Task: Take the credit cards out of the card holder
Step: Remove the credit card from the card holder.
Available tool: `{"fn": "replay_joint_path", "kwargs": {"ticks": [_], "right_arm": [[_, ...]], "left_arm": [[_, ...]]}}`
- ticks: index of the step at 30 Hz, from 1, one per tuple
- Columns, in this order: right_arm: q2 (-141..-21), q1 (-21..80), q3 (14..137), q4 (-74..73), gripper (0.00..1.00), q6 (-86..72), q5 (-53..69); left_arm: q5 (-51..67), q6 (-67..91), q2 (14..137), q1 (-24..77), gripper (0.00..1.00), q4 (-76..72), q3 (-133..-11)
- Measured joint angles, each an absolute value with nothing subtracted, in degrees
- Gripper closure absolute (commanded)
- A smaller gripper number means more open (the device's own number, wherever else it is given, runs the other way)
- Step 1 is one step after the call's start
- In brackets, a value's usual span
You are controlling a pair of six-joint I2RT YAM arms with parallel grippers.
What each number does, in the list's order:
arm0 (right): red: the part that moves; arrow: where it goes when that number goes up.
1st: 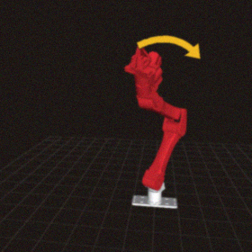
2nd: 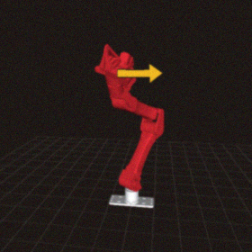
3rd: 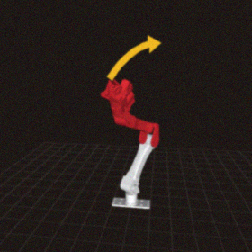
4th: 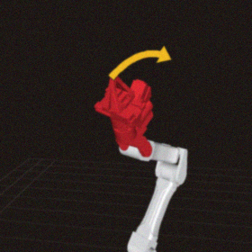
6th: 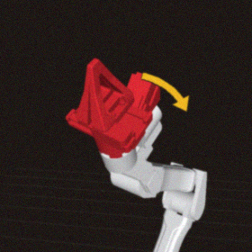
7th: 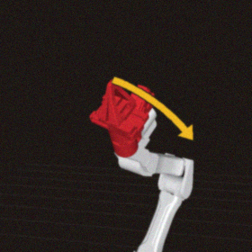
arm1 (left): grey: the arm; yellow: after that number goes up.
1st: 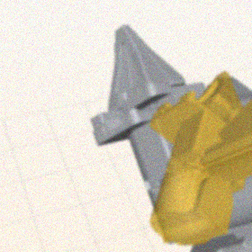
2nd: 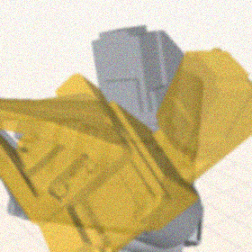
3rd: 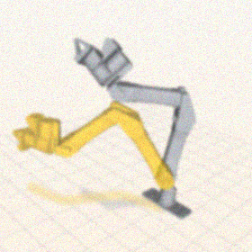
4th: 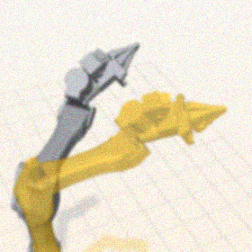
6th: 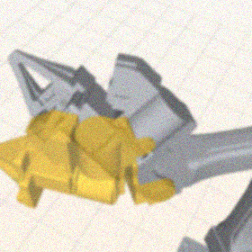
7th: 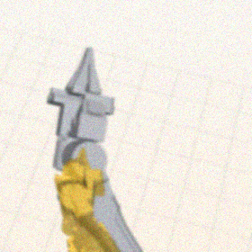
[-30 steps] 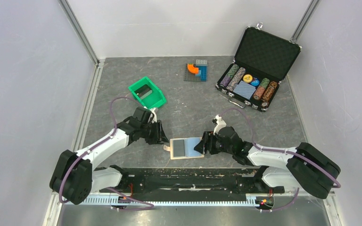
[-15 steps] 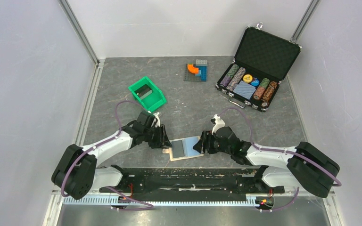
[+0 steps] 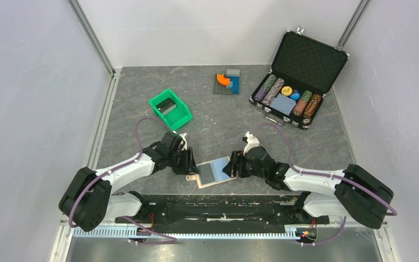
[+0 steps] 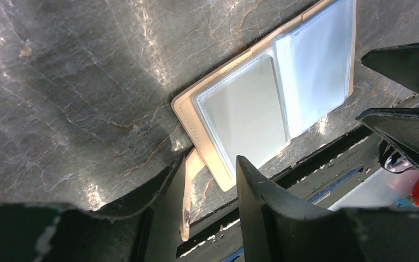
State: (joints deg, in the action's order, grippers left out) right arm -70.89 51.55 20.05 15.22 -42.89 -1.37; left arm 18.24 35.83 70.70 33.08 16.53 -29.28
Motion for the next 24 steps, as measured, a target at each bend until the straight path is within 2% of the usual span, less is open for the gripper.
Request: {"fn": "replay_joint_path", "kwargs": {"ticks": [10, 18, 20, 24], "right_arm": [[-70.08, 51.66, 21.56, 13.54, 0.36, -40.91, -2.44], [-69.54, 51.66, 21.56, 14.13, 0.39, -40.40, -1.87], [-69.58, 51.66, 21.56, 14.46, 0.39, -40.10, -1.32], [-71.26, 51.66, 22.31, 14.59, 0.39, -39.33, -0.75]], "left_arm": [[10.44, 36.18, 63.07, 34.54, 0.49, 22.72, -29.43], [11.73, 39.83, 62.17, 35.29, 0.52, 21.41, -27.09], [12.86, 40.95, 62.96, 35.44, 0.56, 19.68, -25.30], [15.18, 43.16, 65.39, 35.57, 0.78, 16.53, -24.08]]}}
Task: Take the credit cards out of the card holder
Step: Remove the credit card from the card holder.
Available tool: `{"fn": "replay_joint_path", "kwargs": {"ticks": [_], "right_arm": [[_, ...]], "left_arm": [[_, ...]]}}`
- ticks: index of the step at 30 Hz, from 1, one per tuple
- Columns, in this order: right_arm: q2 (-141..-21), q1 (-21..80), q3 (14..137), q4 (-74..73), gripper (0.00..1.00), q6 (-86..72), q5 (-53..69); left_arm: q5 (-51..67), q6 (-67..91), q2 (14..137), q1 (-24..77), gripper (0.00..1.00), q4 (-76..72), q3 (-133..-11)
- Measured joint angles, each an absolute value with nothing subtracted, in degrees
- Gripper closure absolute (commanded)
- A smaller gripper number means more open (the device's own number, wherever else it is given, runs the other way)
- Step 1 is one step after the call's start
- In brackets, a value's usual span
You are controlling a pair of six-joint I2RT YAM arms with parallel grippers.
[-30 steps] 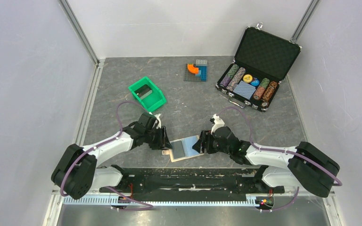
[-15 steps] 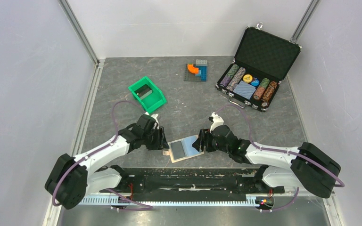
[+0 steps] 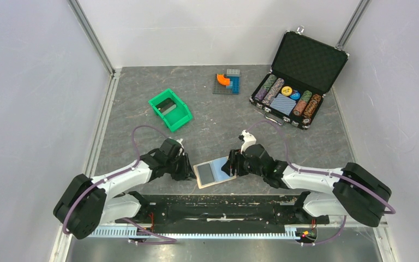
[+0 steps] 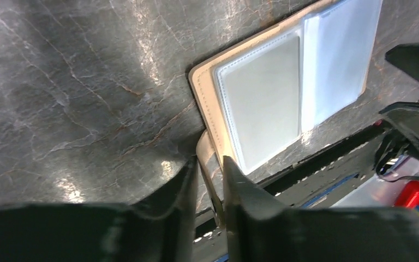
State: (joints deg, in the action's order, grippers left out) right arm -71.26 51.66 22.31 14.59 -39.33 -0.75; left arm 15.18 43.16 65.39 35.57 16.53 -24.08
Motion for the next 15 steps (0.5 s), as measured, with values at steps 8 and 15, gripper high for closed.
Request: {"fn": "replay_joint_path", "kwargs": {"ticks": [8, 15], "right_arm": [[-76.49, 51.70, 22.72, 16.88, 0.41, -38.65, 0.23], [-79.05, 51.92, 23.79, 18.79, 0.48, -38.26, 0.32]], "left_arm": [[15.18, 44.40, 66.24, 35.77, 0.98, 12.58, -23.86], [15.75, 44.53, 68.16, 35.75, 0.98, 10.09, -23.75]]}}
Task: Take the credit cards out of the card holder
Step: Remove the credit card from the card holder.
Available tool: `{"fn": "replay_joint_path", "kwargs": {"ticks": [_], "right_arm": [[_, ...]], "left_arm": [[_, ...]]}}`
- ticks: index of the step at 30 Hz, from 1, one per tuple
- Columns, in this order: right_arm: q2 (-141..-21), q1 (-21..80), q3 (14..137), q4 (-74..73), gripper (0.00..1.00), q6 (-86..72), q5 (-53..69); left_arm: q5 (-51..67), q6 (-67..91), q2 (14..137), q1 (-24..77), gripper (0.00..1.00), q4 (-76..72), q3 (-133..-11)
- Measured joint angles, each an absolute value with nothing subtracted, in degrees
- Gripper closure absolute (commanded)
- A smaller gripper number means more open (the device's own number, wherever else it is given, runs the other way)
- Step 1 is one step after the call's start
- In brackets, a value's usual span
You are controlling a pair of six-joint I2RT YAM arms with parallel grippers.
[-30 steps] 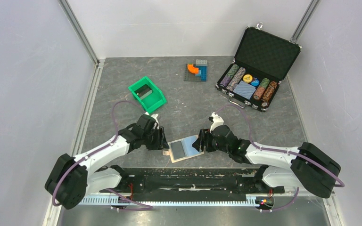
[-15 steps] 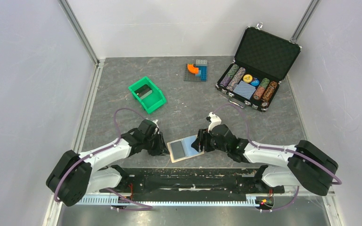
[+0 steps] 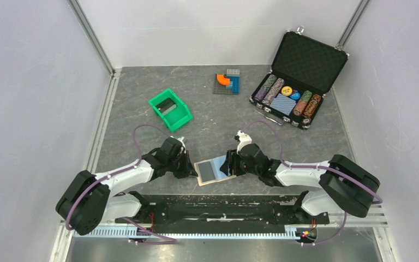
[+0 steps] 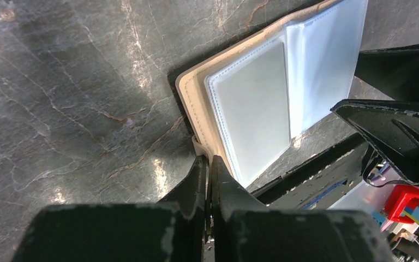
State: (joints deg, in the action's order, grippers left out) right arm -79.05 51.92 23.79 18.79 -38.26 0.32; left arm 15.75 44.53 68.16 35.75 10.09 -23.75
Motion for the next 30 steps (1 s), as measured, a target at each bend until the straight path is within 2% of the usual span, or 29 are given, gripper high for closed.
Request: {"fn": "replay_joint_path", "kwargs": {"ticks": [2, 9, 15, 16, 19, 22, 25, 30], "right_arm": [[-79.48, 52.14, 24.01, 18.90, 0.57, -38.26, 0.21], [-79.99, 54.17, 24.25, 21.54, 1.00, -39.46, 2.57], [-79.99, 54.94, 26.09, 19.92, 1.00, -39.11, 2.07], [-79.99, 55.05, 26.59, 19.20, 0.99, -38.92, 1.63], [-79.99, 55.24, 27.55, 17.04, 0.67, -38.30, -0.12], [-79.61, 55.29, 28.42, 13.43, 0.51, -37.41, -3.55], [-77.12, 55.29, 28.97, 8.99, 0.41, -36.03, -6.37], [-72.42, 55.29, 31.55, 4.43, 0.37, -33.30, -7.64]], "left_arm": [[15.84, 44.53, 68.40, 35.77, 0.98, 9.85, -23.75], [16.43, 44.51, 69.12, 35.77, 0.98, 8.25, -23.70], [16.43, 44.53, 69.12, 35.77, 0.98, 7.94, -23.70], [16.43, 44.51, 69.12, 35.77, 0.98, 7.94, -23.70], [16.45, 44.51, 69.10, 35.77, 0.98, 7.94, -23.70], [16.60, 44.51, 68.51, 35.77, 0.98, 8.16, -23.73], [16.82, 44.53, 67.18, 35.77, 0.98, 8.47, -24.05], [17.69, 44.53, 65.84, 35.77, 0.98, 8.40, -25.89]]}}
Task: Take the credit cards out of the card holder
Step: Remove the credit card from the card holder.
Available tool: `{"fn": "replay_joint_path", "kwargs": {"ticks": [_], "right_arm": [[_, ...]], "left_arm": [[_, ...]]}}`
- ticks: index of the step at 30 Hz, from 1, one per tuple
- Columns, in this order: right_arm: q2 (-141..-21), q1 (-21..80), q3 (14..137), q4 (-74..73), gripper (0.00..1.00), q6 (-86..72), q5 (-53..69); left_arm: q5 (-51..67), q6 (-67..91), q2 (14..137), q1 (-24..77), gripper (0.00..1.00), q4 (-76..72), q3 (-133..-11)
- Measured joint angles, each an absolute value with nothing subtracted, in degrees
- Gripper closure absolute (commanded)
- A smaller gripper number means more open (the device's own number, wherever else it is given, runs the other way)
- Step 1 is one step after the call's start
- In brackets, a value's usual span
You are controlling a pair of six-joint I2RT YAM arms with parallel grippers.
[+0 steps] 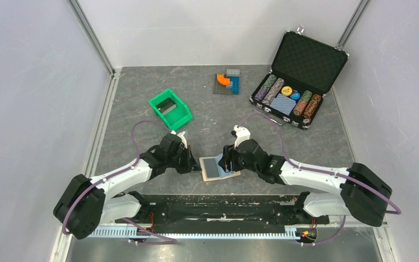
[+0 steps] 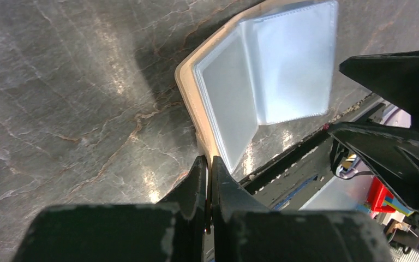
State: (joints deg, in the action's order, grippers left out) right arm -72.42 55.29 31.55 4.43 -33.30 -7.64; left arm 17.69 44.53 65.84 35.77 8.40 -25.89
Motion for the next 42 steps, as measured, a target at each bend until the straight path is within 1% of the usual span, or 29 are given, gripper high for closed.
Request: {"fn": "replay_joint_path", "kwargs": {"ticks": [3, 6, 10, 12, 14, 16, 21, 27, 32, 37, 42], "right_arm": [[-70.06, 55.33, 32.60, 4.12, 0.31, -31.77, -7.57], [-70.13, 55.57, 34.20, 3.44, 0.31, -30.35, -7.70], [-70.22, 56.45, 35.29, 2.83, 0.32, -29.19, -8.43], [-70.48, 56.53, 35.29, 3.14, 0.30, -28.80, -8.16], [-71.59, 56.53, 35.38, 3.90, 0.24, -28.73, -7.38], [-73.80, 56.53, 35.46, 5.13, 0.21, -28.86, -6.24], [-78.32, 57.21, 35.46, 7.16, 0.18, -29.17, -3.79], [-81.47, 58.15, 35.55, 9.65, 0.20, -29.58, -1.78], [-84.51, 59.29, 35.79, 10.17, 0.26, -30.02, -1.37], [-85.25, 60.12, 36.12, 9.76, 0.37, -30.02, -2.55], [-85.23, 60.31, 36.56, 9.76, 0.39, -30.15, -4.03]], "left_arm": [[18.37, 44.51, 65.84, 35.77, 0.98, 8.40, -26.48], [18.59, 44.51, 66.02, 35.77, 0.98, 8.40, -26.68], [18.94, 44.51, 66.06, 35.77, 0.98, 8.45, -26.81], [19.27, 44.51, 66.06, 35.77, 0.98, 8.45, -26.96], [19.66, 44.51, 66.06, 35.77, 0.98, 8.45, -27.22], [19.77, 44.51, 66.06, 35.77, 0.98, 8.43, -27.44], [20.08, 44.51, 65.98, 35.77, 0.98, 8.43, -27.49], [20.12, 44.53, 65.67, 35.77, 0.98, 8.43, -27.49], [20.14, 44.53, 65.19, 35.77, 0.98, 8.43, -27.49], [20.14, 44.53, 64.79, 35.77, 0.98, 8.43, -27.49], [20.14, 44.53, 64.49, 35.77, 0.98, 8.43, -27.49]]}}
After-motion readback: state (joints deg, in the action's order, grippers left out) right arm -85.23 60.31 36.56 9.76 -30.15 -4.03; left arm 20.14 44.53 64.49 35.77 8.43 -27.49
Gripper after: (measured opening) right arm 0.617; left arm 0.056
